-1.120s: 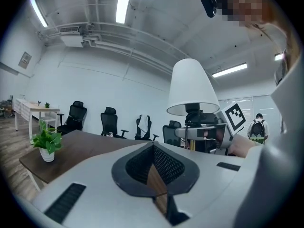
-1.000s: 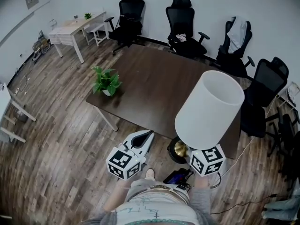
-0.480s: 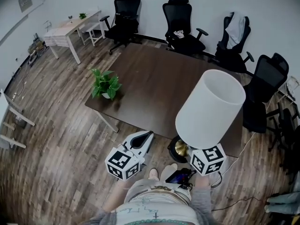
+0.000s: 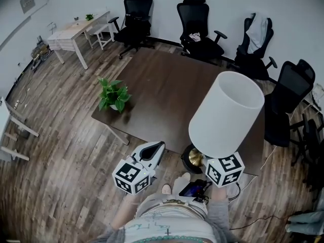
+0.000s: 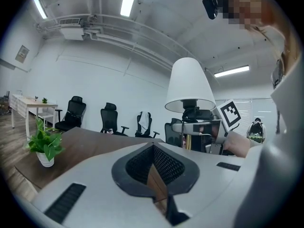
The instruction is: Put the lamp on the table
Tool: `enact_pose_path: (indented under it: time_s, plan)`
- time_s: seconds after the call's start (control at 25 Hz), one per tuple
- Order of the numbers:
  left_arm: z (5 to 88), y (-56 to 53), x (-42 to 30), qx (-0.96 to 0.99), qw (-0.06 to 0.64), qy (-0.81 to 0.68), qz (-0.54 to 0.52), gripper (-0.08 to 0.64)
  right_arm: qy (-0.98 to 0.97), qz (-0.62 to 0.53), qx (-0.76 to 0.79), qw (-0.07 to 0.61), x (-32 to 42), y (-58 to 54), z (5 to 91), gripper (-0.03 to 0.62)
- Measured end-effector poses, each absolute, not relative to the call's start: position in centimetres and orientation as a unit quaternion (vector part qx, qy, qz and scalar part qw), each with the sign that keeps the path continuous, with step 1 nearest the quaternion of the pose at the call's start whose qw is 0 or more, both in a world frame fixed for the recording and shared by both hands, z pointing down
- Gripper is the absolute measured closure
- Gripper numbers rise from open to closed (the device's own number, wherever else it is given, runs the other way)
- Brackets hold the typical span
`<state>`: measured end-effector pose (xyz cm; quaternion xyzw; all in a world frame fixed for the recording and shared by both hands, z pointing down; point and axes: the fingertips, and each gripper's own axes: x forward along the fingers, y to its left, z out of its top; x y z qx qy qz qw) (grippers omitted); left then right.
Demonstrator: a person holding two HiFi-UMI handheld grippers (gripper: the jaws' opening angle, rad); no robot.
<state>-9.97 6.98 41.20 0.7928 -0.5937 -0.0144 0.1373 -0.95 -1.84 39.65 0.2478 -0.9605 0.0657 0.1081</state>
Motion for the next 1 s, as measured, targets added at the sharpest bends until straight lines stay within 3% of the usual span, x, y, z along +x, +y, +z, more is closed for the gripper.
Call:
enact_pose_path:
  time_s: [1.0]
  plan:
    - [40.9,-6.7,-6.1,0.784,0.147,-0.604,-0.003,0.548,-0.959,0.071,0.248,0.115,4.0,-16.1,39.6,0.575]
